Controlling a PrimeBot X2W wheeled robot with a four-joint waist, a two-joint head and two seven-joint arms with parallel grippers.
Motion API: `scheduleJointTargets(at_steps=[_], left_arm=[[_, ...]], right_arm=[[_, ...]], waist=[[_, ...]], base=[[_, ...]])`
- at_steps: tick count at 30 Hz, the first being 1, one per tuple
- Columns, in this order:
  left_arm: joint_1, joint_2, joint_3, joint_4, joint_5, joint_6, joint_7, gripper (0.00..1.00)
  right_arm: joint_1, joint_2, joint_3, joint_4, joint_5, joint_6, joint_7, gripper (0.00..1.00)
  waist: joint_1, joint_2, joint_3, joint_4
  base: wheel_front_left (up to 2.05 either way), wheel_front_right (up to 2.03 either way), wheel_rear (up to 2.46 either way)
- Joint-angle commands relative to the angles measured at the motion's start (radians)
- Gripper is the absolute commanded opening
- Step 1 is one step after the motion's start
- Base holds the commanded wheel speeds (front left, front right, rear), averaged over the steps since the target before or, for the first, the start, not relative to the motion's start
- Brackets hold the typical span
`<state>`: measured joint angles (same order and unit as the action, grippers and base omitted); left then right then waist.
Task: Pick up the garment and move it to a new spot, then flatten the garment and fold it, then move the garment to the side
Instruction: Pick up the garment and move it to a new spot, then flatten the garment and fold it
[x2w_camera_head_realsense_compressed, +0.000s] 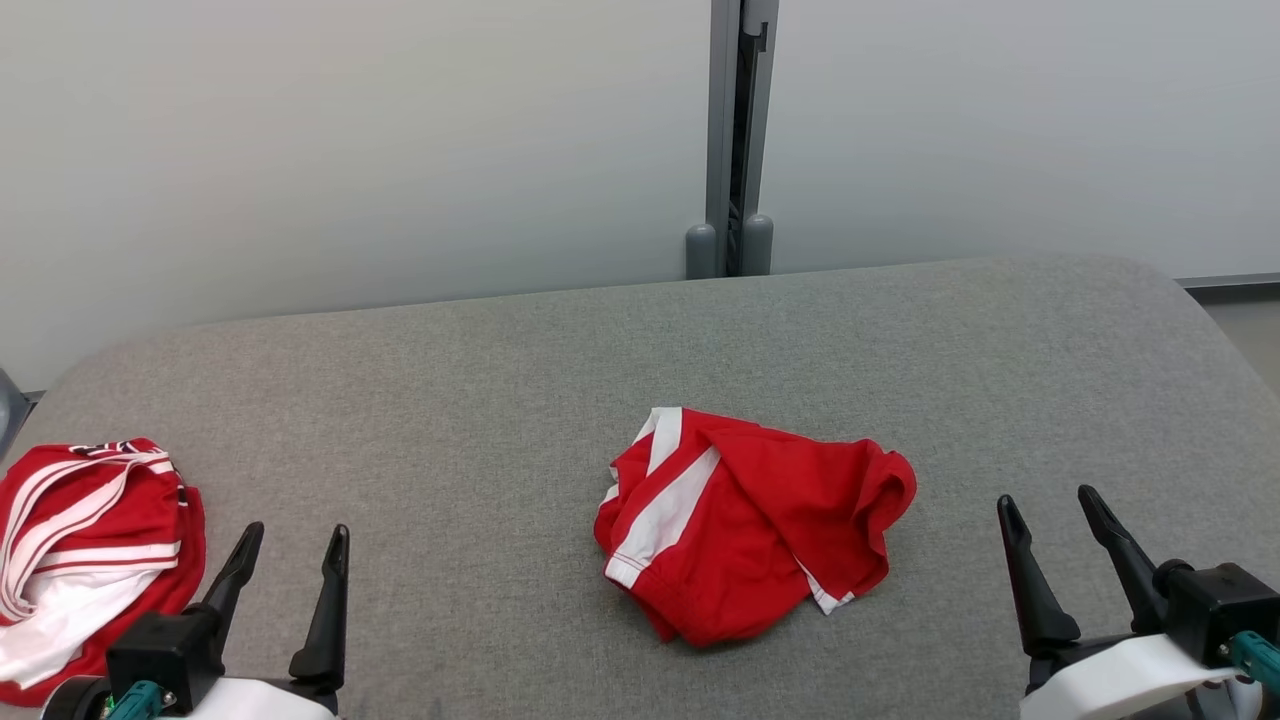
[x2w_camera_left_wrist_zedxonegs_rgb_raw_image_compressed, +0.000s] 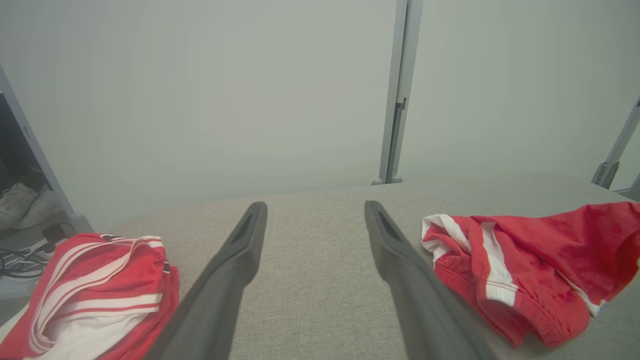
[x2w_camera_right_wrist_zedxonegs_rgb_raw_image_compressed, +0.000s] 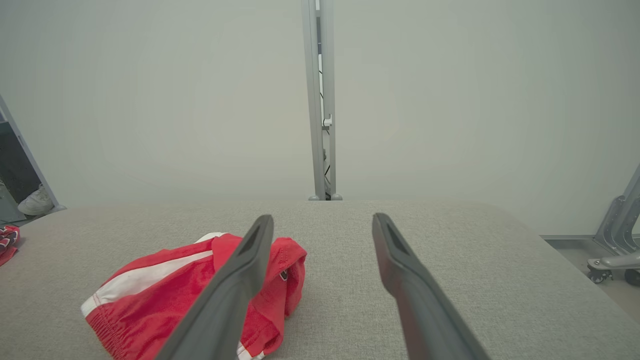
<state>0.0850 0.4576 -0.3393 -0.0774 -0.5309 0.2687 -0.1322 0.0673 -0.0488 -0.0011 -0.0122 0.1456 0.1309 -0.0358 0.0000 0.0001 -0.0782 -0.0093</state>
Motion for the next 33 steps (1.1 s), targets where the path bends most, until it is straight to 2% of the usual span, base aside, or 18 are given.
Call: scheduleJointTargets(at_steps=[1, 15, 21, 27, 33], left_arm=[[0.010, 0.007, 0.003, -0.003, -0.005, 0.007, 0.003, 1.00], [0.004, 0.009, -0.002, -0.010, -0.008, 0.021, 0.014, 1.00], [-0.019, 0.004, -0.011, -0.013, -0.002, 0.017, 0.014, 1.00], [-0.055, -0.011, -0.029, -0.003, 0.004, 0.002, 0.006, 1.00], [-0.118, -0.030, -0.045, 0.026, 0.002, -0.030, -0.017, 1.00]], right_arm=[[0.005, -0.005, -0.005, -0.005, 0.000, 0.000, 0.004, 1.00], [-0.002, -0.004, 0.008, -0.006, -0.005, 0.000, 0.007, 1.00], [-0.021, -0.022, 0.105, 0.017, -0.045, 0.000, 0.040, 1.00], [-0.057, -0.058, 0.225, 0.091, -0.040, 0.000, 0.083, 1.00], [-0.133, -0.079, 0.257, 0.212, -0.035, 0.000, 0.086, 1.00]], waist=[[0.0000, -0.0001, 0.001, -0.001], [0.0000, -0.0001, 0.003, 0.003], [0.0000, -0.0001, 0.026, 0.020], [0.0000, -0.0001, 0.071, 0.058], [0.0000, -0.0001, 0.166, 0.102]], base=[[0.00, 0.00, 0.00], [0.00, 0.00, 0.00], [0.00, 0.00, 0.00], [0.00, 0.00, 0.00], [0.00, 0.00, 0.00]])
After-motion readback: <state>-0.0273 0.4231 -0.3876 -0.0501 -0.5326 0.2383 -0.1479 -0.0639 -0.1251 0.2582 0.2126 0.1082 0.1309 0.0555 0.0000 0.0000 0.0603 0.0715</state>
